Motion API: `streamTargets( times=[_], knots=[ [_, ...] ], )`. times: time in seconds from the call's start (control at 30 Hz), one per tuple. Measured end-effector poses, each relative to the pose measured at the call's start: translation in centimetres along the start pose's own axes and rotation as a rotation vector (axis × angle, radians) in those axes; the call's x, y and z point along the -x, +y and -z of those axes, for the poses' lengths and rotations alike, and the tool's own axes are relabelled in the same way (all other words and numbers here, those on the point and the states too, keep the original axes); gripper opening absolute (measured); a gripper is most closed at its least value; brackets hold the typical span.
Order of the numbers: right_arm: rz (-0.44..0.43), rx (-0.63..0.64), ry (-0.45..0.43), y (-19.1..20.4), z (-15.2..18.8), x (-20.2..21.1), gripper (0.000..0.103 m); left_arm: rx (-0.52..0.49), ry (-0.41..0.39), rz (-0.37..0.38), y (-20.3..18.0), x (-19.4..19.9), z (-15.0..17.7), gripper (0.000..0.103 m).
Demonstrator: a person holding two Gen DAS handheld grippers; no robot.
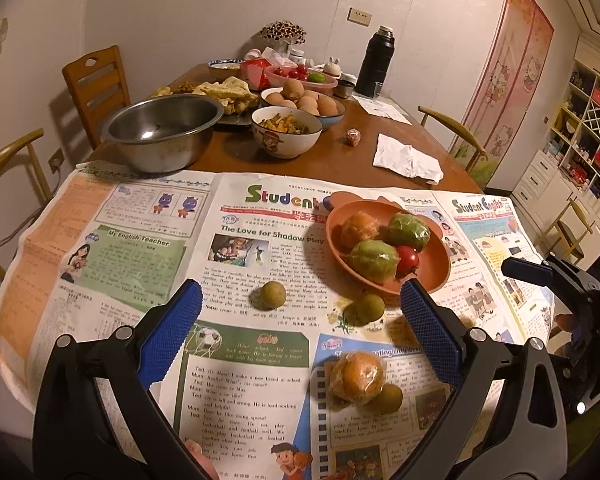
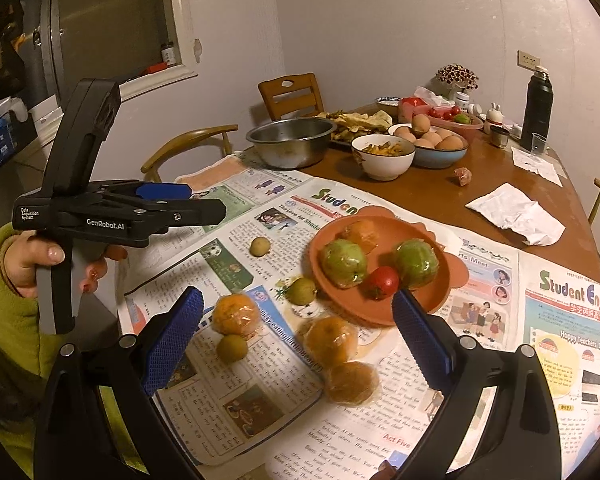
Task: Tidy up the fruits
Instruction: 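Withdraw both open tools from the plate back toward the loose fruits, then grasp a small round brown fruit with the right tool while the left tool grasps another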
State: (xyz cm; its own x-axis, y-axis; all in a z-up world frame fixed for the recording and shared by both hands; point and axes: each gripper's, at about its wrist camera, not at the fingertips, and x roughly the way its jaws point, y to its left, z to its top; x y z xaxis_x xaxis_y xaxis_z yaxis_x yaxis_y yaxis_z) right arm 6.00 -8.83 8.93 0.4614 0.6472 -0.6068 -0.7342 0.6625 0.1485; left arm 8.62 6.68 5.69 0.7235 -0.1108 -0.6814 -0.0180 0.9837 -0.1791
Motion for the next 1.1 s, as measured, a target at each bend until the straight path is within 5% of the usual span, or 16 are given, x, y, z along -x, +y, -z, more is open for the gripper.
streamTargets(
  times=[1.1],
  knots=[
    [-0.052,0.034,0.122,3.4,3.1,-3.4,0.095,-0.008,0.052,-0.055,0.9,-0.8,3.2,0.093]
  ],
)
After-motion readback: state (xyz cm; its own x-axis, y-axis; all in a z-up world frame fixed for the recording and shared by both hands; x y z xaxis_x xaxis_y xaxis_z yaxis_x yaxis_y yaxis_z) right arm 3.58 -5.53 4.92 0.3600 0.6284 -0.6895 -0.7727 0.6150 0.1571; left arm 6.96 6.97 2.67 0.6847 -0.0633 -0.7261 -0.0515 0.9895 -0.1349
